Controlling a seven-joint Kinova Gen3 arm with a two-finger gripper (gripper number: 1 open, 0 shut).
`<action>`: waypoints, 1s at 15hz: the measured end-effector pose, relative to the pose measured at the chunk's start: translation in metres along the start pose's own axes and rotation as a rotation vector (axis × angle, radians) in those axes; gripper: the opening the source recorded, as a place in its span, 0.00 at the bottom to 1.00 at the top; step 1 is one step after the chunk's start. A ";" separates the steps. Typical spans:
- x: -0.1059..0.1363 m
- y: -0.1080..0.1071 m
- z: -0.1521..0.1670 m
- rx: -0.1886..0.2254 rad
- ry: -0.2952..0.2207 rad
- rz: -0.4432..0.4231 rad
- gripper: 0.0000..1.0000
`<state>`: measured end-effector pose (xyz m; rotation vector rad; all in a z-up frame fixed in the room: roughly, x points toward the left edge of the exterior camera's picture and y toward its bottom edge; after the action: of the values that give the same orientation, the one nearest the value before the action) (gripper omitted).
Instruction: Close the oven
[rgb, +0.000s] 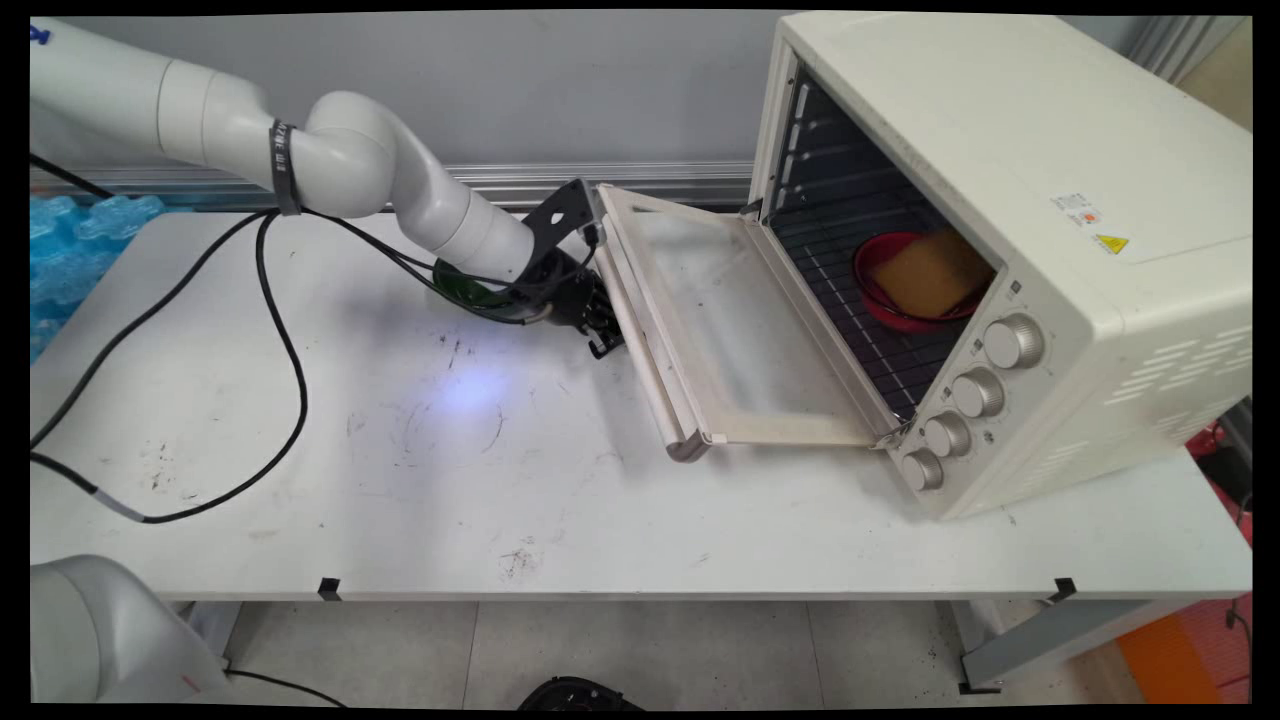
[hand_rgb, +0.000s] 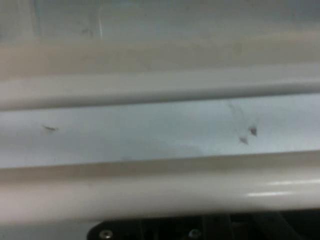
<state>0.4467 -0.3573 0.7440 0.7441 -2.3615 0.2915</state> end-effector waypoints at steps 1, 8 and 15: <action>0.000 -0.001 0.000 0.002 0.006 -0.002 0.00; 0.003 -0.004 -0.004 0.012 0.042 -0.012 0.00; 0.017 -0.005 -0.013 0.023 0.093 -0.031 0.00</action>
<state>0.4460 -0.3640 0.7647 0.7612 -2.2605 0.3335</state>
